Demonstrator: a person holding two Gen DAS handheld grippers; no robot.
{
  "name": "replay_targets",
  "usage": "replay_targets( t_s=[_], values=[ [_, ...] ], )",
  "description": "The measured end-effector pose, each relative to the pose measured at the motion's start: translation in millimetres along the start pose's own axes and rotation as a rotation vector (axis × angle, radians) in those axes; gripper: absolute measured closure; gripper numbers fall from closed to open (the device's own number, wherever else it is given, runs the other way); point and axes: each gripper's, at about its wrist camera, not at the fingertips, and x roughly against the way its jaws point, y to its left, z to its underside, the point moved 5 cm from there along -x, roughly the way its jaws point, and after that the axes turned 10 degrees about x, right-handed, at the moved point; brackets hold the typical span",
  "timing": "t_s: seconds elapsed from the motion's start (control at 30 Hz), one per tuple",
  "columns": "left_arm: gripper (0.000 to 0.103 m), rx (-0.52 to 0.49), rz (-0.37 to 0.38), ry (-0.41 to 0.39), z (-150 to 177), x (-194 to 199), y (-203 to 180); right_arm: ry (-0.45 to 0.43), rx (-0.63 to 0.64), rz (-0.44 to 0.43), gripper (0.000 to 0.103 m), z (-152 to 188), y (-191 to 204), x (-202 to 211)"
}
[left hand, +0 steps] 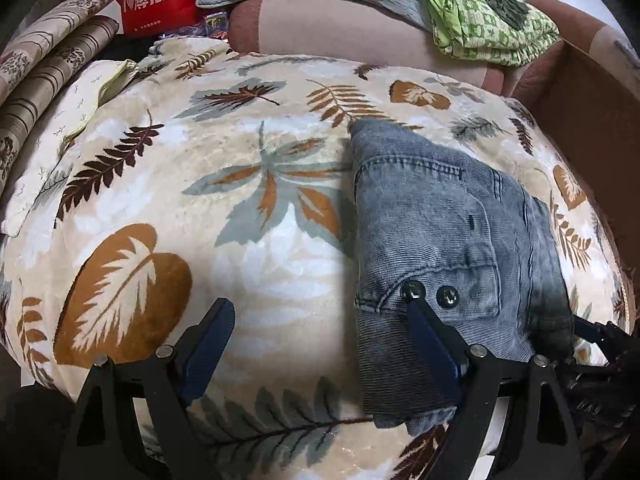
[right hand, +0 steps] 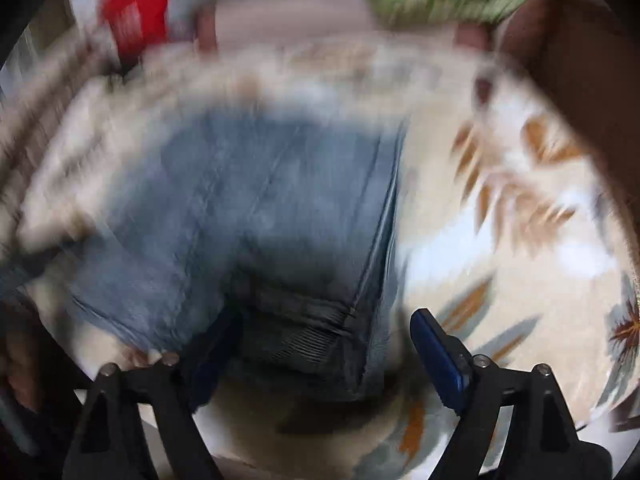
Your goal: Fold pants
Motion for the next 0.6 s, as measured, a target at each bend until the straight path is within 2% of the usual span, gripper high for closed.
replay_targets(
  t_s=[0.1, 0.17, 0.23, 0.33, 0.43, 0.47, 0.53, 0.6],
  values=[
    [0.015, -0.003, -0.005, -0.006, -1, 0, 2, -0.008, -0.062, -0.045, 0.014, -6, -12, 11],
    [0.015, 0.007, 0.008, 0.001, -3, 1, 3, -0.040, -0.077, -0.024, 0.014, -11, -22, 22],
    [0.015, 0.019, 0.024, -0.014, -7, 4, 7, -0.049, -0.110, -0.077, 0.014, -13, -32, 29],
    [0.015, 0.066, 0.073, -0.012, -17, 5, 13, -0.060, -0.248, -0.206, 0.014, -18, -61, 30],
    [0.015, 0.104, 0.154, 0.037, -29, -4, 14, -0.061, -0.338, -0.327, 0.014, -22, -74, 27],
    [0.015, 0.121, 0.194, 0.053, -34, -9, 12, -0.046, -0.359, -0.399, 0.014, -28, -77, 21],
    [0.015, 0.142, 0.256, 0.109, -41, -23, 5, -0.034, -0.358, -0.468, 0.014, -34, -73, 14],
    [0.015, 0.137, 0.321, 0.167, -43, -34, -7, 0.006, -0.367, -0.485, 0.014, -39, -72, -2]
  ],
)
